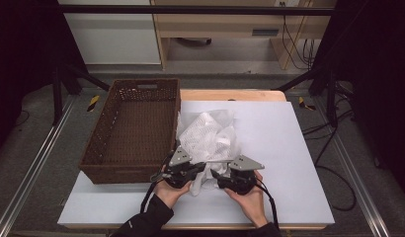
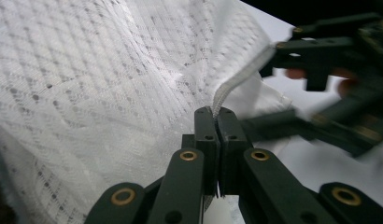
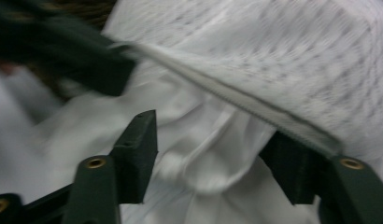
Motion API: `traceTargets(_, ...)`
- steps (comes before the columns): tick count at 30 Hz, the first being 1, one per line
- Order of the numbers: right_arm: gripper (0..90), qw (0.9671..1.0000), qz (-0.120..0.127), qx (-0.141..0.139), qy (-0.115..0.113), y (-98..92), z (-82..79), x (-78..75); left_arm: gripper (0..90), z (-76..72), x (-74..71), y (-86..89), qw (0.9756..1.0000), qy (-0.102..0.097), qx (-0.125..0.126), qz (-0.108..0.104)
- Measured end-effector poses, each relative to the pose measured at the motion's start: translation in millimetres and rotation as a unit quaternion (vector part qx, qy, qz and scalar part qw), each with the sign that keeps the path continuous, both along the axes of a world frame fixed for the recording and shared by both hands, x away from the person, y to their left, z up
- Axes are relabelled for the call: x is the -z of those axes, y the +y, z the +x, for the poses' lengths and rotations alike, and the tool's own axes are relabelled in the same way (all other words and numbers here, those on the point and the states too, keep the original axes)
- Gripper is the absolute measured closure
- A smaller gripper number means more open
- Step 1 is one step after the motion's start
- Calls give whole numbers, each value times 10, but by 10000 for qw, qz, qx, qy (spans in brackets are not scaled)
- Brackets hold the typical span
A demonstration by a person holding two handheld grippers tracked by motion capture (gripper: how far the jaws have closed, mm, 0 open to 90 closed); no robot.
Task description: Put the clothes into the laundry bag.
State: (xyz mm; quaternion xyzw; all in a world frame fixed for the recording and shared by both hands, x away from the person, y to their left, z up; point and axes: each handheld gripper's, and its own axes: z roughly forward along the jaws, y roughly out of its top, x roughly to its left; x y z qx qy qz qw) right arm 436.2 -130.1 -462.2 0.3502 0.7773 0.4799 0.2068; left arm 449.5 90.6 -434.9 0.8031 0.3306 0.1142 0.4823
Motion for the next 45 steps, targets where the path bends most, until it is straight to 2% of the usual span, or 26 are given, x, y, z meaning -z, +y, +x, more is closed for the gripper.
traceTargets(2, 264, 10000, -36, -13, -43, -22, -112, -22, 887, -1, 11, -30, 10000, 6, 30, 0)
traceTargets(4, 265, 9998, -172, 53, -104, -54, -196, -34, 886, -8, 12, -38, 10000, -9, 38, 9)
traceTargets(6, 301, 9989, -275, 389, 37, -102, -188, 12, 886, -12, 8, -34, 10000, -25, 34, 8)
traceTargets(7, 321, 9986, -265, 435, 146, -111, -159, 49, 886, -17, 5, -29, 10000, -19, 35, -12)
traceTargets(8, 417, 9975, -312, 535, 333, -115, -105, 117, 886, -22, 2, -23, 10000, -33, 32, -21)
traceTargets(9, 585, 9965, -420, 611, 398, -119, -65, 164, 886, -25, -3, -15, 10000, -37, 41, -13)
traceTargets(11, 811, 9955, -376, 589, 645, -137, 15, 207, 886, -30, -8, -7, 10000, -43, 36, -28)
traceTargets(12, 853, 9953, -338, 608, 675, -146, 41, 199, 885, -32, -13, -2, 10000, -44, 30, -46)
traceTargets(14, 866, 9956, -230, 670, 616, -131, 54, 139, 886, -39, -35, 5, 9999, -41, 43, -97)
traceTargets(17, 869, 9986, 244, 410, 223, -76, 18, -18, 886, -89, -134, 4, 9996, -120, 122, -225)
traceTargets(18, 869, 9987, 362, 341, 109, -52, 14, -61, 886, -130, -212, 0, 9990, -203, 180, -341)
traceTargets(19, 869, 9976, 625, 286, -43, 7, 29, -135, 886, -151, -253, -3, 9987, -250, 209, -398)
traceTargets(20, 869, 9968, 750, 279, -81, 48, 47, -162, 887, -178, -307, -4, 9982, -308, 249, -451)
traceTargets(21, 869, 9963, 771, 315, -188, 104, 85, -177, 887, -202, -350, -6, 9977, -373, 267, -490)
traceTargets(23, 868, 9962, 699, 439, -270, 227, 205, -146, 887, -220, -392, -3, 9975, -409, 281, -504)
traceTargets(25, 867, 9959, 569, 639, -287, 315, 332, -59, 888, -205, -375, 12, 9977, -340, 289, -501)
traceTargets(27, 864, 9951, 331, 892, -285, 392, 463, 77, 888, -180, -337, 33, 9980, -243, 277, -510)
traceTargets(29, 863, 9928, 17, 1148, -330, 436, 566, 208, 887, -135, -263, 46, 9988, -115, 205, -427)
traceTargets(30, 861, 9921, -46, 1242, -157, 448, 608, 230, 887, -116, -224, 51, 9989, -53, 201, -421)
traceTargets(32, 850, 9928, -95, 1184, -133, 437, 624, 213, 886, -88, -158, 53, 9994, -10, 155, -319)
traceTargets(35, 766, 9956, -122, 933, -19, 371, 567, 181, 886, -47, -83, 64, 9997, 29, 73, -248)
traceTargets(38, 645, 9979, 169, 618, -7, 262, 404, 85, 886, -19, -52, 75, 9997, 56, 11, -256)
traceTargets(40, 572, 9992, 257, 306, 28, 202, 270, -4, 886, -12, -39, 73, 9997, 69, -5, -251)
traceTargets(41, 544, 9994, 271, 233, 15, 193, 239, -21, 886, -14, -35, 72, 9997, 61, -6, -243)
traceTargets(43, 448, 9999, 151, -10, -43, 162, 85, -87, 886, -21, -37, 72, 9997, 47, 9, -247)
traceTargets(45, 411, 9999, -7, -70, -100, 128, -35, -96, 886, -25, -42, 70, 9997, 22, -2, -258)
